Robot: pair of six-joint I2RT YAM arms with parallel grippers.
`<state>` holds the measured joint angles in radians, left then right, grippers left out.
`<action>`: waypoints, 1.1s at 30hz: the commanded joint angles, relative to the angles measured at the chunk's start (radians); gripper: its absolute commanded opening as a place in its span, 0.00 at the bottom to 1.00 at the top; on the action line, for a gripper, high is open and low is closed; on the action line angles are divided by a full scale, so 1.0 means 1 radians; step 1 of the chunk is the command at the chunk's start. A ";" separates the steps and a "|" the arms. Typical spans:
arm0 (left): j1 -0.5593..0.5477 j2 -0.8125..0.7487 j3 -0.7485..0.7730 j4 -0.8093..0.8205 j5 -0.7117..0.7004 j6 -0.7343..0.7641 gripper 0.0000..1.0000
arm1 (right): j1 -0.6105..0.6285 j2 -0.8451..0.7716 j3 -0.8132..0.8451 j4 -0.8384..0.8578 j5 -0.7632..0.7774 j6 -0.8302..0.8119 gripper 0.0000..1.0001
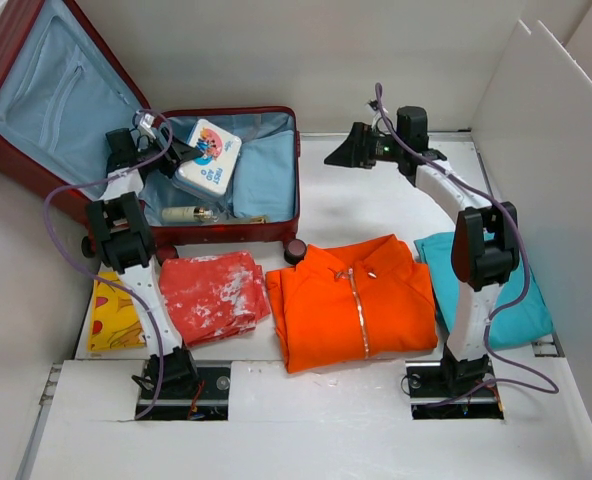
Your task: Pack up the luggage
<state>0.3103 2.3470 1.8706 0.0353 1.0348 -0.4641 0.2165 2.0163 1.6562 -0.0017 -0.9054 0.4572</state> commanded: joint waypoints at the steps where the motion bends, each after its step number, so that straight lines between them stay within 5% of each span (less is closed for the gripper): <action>1: 0.059 -0.057 -0.039 0.268 -0.185 -0.135 0.00 | 0.003 -0.050 0.066 -0.043 0.029 -0.043 1.00; 7: 0.059 -0.066 -0.186 0.456 -0.268 -0.304 0.00 | 0.012 -0.030 0.143 -0.138 0.040 -0.100 1.00; 11: 0.059 -0.020 -0.064 0.223 -0.356 -0.228 0.00 | 0.032 0.008 0.223 -0.240 0.049 -0.163 1.00; 14: 0.059 -0.041 -0.117 0.192 -0.429 -0.219 0.00 | 0.041 0.021 0.266 -0.300 0.049 -0.192 1.00; 18: 0.069 -0.061 -0.078 0.074 -0.507 -0.160 0.57 | 0.050 0.021 0.275 -0.300 0.049 -0.204 1.00; 19: 0.069 -0.051 -0.050 0.034 -0.518 -0.136 0.84 | 0.050 0.030 0.275 -0.300 0.039 -0.213 1.00; 20: 0.069 -0.051 -0.022 -0.007 -0.535 -0.092 1.00 | 0.050 0.030 0.275 -0.300 0.039 -0.213 1.00; 27: 0.009 -0.086 0.136 -0.228 -0.870 0.189 1.00 | 0.072 0.029 0.297 -0.302 0.002 -0.232 1.00; 33: -0.054 -0.126 0.165 -0.239 -0.987 0.338 1.00 | 0.081 0.029 0.297 -0.313 -0.018 -0.252 1.00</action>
<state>0.2390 2.2730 2.0117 -0.1093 0.2672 -0.3046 0.2829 2.0571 1.9057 -0.3149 -0.8906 0.2417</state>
